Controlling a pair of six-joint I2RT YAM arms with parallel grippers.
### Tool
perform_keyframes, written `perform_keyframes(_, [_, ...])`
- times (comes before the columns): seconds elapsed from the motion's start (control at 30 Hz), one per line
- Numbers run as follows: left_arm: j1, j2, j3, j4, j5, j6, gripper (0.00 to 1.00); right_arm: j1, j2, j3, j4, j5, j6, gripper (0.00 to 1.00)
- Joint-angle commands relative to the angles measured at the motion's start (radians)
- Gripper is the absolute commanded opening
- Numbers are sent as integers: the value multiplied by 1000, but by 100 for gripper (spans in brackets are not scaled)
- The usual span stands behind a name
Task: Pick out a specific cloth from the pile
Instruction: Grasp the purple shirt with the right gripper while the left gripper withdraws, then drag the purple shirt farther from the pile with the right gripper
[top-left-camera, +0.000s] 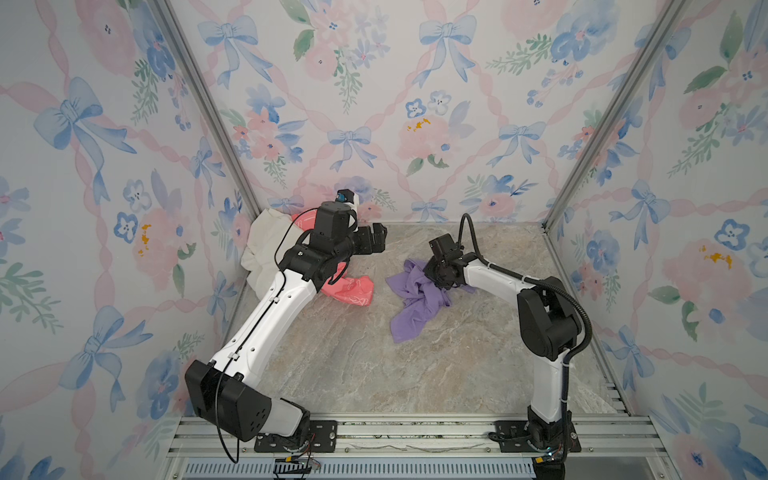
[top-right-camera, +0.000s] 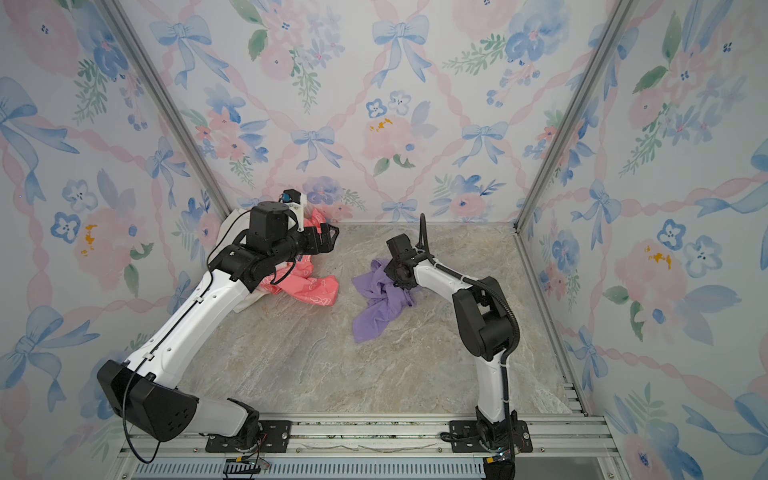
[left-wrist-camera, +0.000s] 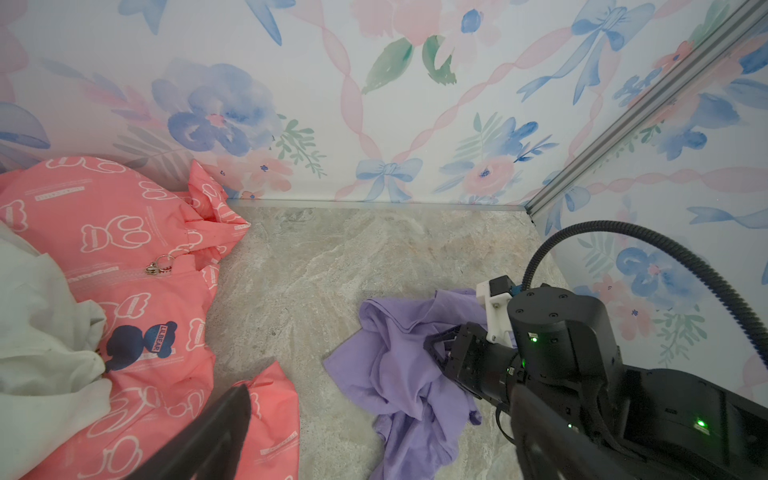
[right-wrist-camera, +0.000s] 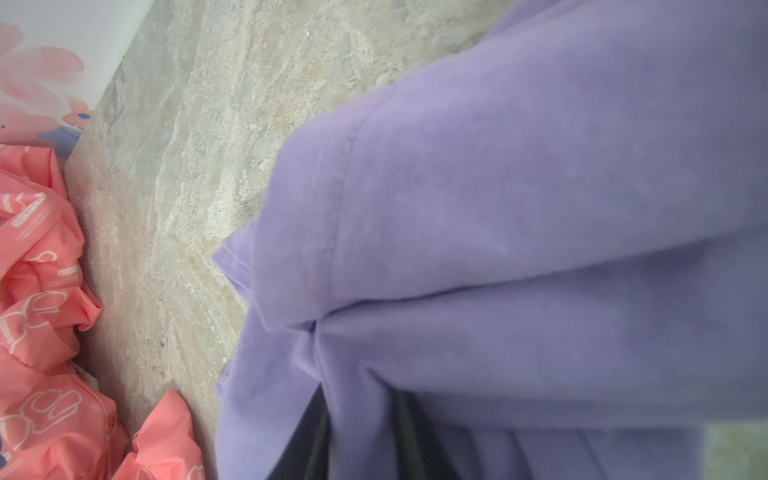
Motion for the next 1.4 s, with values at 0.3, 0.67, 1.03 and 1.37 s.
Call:
perform_keyframes(0.3, [16,-3,6,25,-25,26,98,-118,-213,74,0,88,-122,8])
perform_keyframes(0.67, [18,-1,-1,77,-50,-9,98,-271,-379,202,20,85,-311,0])
perform_keyframes(1.03, [17,-8,-12,105,-73,-27,98,-366,-440,228,-30,28,-565,0])
perform_keyframes(1.37, [17,7,-8,128,-67,-39,98,-445,-296,156,-67,-64,-629,1])
